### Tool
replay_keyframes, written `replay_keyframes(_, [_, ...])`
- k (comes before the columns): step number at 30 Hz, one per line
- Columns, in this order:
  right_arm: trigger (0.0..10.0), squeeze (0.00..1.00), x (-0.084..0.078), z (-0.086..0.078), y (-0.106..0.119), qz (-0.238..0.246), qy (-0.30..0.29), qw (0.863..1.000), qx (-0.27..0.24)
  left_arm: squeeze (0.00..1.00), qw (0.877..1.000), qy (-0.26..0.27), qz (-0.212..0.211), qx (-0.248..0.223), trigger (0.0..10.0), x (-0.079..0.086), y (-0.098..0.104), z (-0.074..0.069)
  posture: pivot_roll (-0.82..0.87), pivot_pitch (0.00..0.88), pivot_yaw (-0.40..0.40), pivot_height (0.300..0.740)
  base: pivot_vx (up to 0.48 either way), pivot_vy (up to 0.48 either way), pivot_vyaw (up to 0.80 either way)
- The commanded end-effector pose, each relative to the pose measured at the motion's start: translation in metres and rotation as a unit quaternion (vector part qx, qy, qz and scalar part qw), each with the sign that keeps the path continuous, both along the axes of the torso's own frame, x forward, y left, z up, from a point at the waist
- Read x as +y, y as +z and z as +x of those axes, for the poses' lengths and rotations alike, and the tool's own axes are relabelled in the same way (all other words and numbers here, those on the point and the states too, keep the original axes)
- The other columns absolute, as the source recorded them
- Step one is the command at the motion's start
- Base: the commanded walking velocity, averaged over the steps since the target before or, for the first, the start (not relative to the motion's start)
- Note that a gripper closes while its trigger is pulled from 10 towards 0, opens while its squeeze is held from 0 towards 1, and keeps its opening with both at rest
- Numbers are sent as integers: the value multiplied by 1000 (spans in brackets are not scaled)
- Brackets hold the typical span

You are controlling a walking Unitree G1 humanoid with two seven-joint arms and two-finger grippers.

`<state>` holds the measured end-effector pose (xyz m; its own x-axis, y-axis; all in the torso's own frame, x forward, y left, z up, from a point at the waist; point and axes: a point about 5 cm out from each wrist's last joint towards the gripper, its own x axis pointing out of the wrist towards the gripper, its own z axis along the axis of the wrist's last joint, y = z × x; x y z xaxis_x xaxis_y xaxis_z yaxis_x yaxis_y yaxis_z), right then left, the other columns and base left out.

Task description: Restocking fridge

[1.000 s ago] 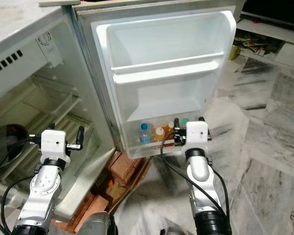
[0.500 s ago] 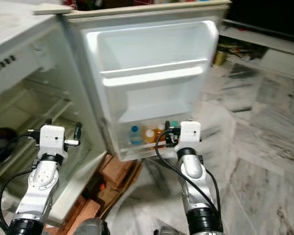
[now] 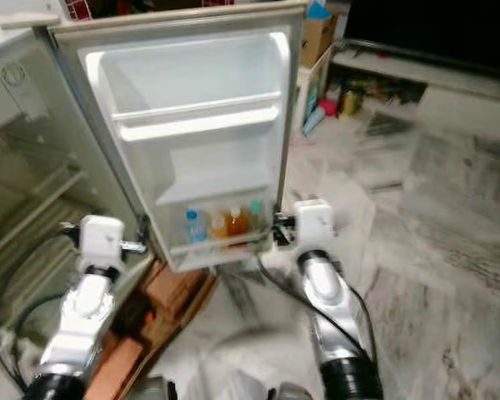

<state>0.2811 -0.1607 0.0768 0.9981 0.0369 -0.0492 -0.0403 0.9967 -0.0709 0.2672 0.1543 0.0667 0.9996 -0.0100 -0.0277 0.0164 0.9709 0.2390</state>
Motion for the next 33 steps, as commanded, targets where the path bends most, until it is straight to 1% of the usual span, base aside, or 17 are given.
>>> replay_keyframes(1, [10000, 0, 12, 6, 11, 9, 16, 1000, -24, 0, 1000, 18, 10, 1, 10000, 12, 2, 2, -41, 0, 7, 740, 0, 0, 744])
replay_keyframes(7, [10000, 0, 13, 8, 14, 8, 20, 999, -30, 0, 1000, 20, 15, 0, 10000, 14, 2, 3, -42, 0, 6, 740, 0, 0, 711])
replay_keyframes(8, [10000, 0, 12, 8, 13, 4, 18, 1000, -24, 0, 1000, 23, 15, -3, 10000, 14, 4, 3, -42, 0, 6, 740, 0, -458, 0])
replay_keyframes(9, [10000, 0, 11, 8, 9, 9, 14, 1000, -15, 0, 1000, 26, 15, -8, 10000, 15, 5, 4, -41, 0, 6, 740, 0, -454, 0])
replay_keyframes(10, [10000, 0, 11, 8, 9, 9, 14, 1000, -15, 0, 1000, 26, 15, -8, 10000, 15, 5, 4, -41, 0, 6, 740, 0, -454, 0])
replay_keyframes(11, [10000, 0, 10, 9, 9, 32, 11, 999, -13, 0, 999, 28, 14, -10, 10000, 15, 6, 5, -41, 0, 6, 740, 0, -446, 0])
replay_keyframes(12, [10000, 0, 10, 9, 10, 40, 11, 999, -14, 0, 999, 31, 11, -12, 10000, 15, 7, 5, -38, 0, 5, 740, 0, -439, 0])
replay_keyframes(15, [10000, 0, 10, 10, 14, 38, 15, 999, -26, 0, 999, 37, 1, -16, 10000, 17, 9, 6, -38, 0, 5, 740, 0, -425, 0])
replay_keyframes(19, [10000, 0, 13, 11, 17, 30, 27, 998, -39, 0, 999, 33, 10, -17, 10000, 17, 10, 7, -37, 0, 7, 740, 256, -402, 0])
replay_keyframes(23, [10000, 0, 12, 11, 17, 30, 25, 998, -40, 0, 999, 34, 9, -16, 10000, 17, 10, 7, -35, 0, 5, 740, 273, -391, 0])
replay_keyframes(27, [10000, 0, 13, 12, 14, 31, 26, 999, -29, 0, 999, 34, 9, -13, 10000, 17, 8, 7, -34, 0, 4, 740, 274, -391, 0])
replay_keyframes(33, [10000, 0, 15, 13, 16, 33, 37, 998, -40, 0, 999, 36, 10, -10, 10000, 17, 7, 8, -33, 0, 5, 740, 312, -359, 0])
